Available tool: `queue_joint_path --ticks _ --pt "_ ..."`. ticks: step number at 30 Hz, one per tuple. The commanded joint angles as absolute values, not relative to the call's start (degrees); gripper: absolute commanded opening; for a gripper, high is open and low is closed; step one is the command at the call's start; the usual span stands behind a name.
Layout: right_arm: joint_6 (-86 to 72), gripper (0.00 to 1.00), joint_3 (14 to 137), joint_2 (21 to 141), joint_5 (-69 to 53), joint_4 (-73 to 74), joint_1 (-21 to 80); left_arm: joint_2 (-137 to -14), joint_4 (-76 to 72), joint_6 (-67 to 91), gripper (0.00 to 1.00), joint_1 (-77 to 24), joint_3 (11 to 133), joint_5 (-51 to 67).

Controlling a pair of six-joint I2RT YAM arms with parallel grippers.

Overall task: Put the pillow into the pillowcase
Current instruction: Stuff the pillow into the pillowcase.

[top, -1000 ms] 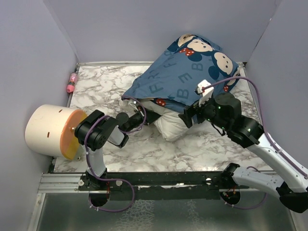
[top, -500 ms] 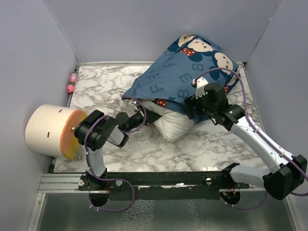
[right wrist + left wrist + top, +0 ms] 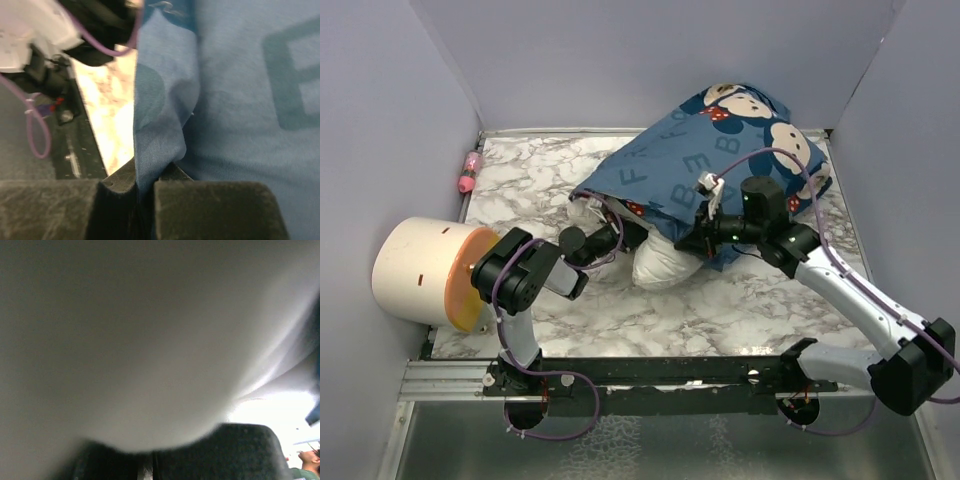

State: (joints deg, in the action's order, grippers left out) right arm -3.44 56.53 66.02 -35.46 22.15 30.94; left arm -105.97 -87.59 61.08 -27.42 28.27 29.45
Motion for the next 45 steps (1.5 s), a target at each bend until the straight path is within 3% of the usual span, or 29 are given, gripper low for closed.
queue_joint_path --ticks 1,4,10,17,21,25,30,36,45 --pt "-16.0 0.01 62.0 73.5 -55.8 2.6 41.2 -102.6 -99.0 61.9 0.0 -29.8 34.0 32.7" --pt "-20.8 0.01 69.8 83.8 -57.5 -6.2 47.2 -100.0 -95.3 57.7 0.0 -31.9 36.1 29.2" --pt "-35.6 0.01 80.1 98.4 -62.5 -25.5 49.8 -93.9 -91.0 53.3 0.0 -34.3 33.5 21.4" --pt "-40.9 0.01 66.1 92.2 -59.3 -32.8 42.6 -85.7 -84.0 50.0 0.0 -33.9 28.0 21.1" --pt "-34.8 0.01 67.0 85.5 -58.3 -21.6 35.1 -74.8 -68.0 43.6 0.31 -32.7 25.1 19.3" --pt "-32.8 0.01 71.3 84.1 -60.0 -17.3 29.9 -62.6 -42.3 34.5 0.51 -32.7 27.1 15.4" --pt "-29.1 0.01 74.4 83.2 -61.3 -11.6 27.4 -48.2 -6.6 25.9 0.86 -32.0 31.8 4.8" --pt "-29.4 0.01 68.4 79.4 -61.7 -11.8 24.9 -40.6 16.9 25.4 0.94 -30.9 38.2 6.3" --pt "-28.7 0.01 64.1 75.2 -61.7 -9.6 24.0 -30.4 21.9 30.6 0.94 -30.8 44.5 19.9"
